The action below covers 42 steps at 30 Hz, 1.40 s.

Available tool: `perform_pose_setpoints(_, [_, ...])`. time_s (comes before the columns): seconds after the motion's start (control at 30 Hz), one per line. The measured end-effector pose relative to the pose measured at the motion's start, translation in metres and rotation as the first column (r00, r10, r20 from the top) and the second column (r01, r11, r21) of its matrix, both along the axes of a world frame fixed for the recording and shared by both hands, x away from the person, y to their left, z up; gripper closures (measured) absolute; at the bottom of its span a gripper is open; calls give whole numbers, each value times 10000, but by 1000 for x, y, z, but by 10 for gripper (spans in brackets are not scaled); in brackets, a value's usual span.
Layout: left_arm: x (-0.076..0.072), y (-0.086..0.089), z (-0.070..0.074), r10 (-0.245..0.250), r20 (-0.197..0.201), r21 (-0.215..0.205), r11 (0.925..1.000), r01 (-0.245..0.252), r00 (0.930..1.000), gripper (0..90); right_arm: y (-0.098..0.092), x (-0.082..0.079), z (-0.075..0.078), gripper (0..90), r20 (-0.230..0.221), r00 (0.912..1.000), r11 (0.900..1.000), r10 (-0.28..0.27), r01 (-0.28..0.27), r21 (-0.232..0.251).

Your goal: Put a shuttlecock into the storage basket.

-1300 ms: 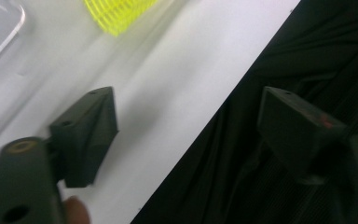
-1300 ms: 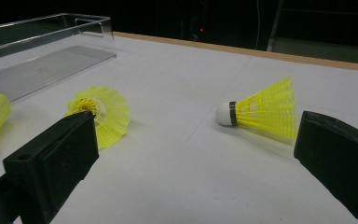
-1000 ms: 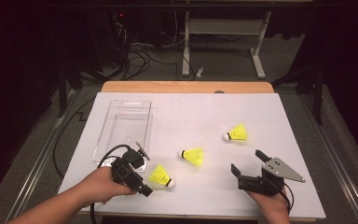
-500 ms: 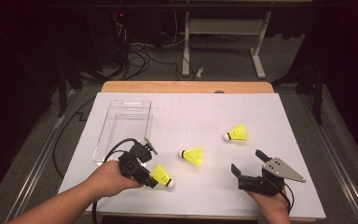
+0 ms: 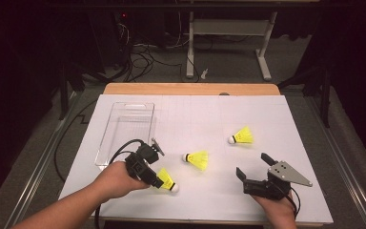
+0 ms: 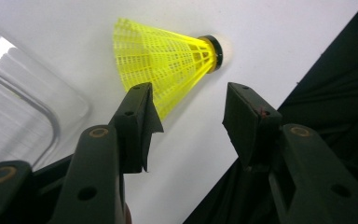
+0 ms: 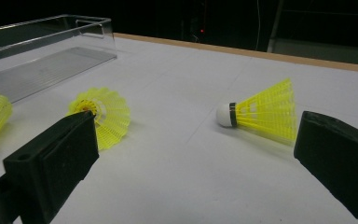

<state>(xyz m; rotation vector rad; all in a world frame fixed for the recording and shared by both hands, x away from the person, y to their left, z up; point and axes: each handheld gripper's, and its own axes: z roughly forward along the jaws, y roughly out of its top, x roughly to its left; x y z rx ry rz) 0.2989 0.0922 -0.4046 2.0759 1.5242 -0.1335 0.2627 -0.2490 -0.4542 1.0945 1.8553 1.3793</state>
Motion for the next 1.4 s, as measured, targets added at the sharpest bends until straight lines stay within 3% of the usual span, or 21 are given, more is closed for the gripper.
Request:
perform_pose_setpoints(0.3, [4, -3, -6, 26, 52, 64, 10000, -26, 10000, 530, 0, 0, 0, 1, 11, 10000, 10000, 4, -4, -11])
perform_pose_setpoints(0.67, [5, -9, -14, -355, -81, 221, 9991, 356, 9993, 525, 0, 0, 0, 1, 9, 10000, 10000, 3, -3, -7])
perform_pose_setpoints(1.4, [5, -7, -23, -805, -319, 182, 9965, 811, 9962, 722, 0, 0, -1, 1, -67, 10000, 10000, -29, 29, -40])
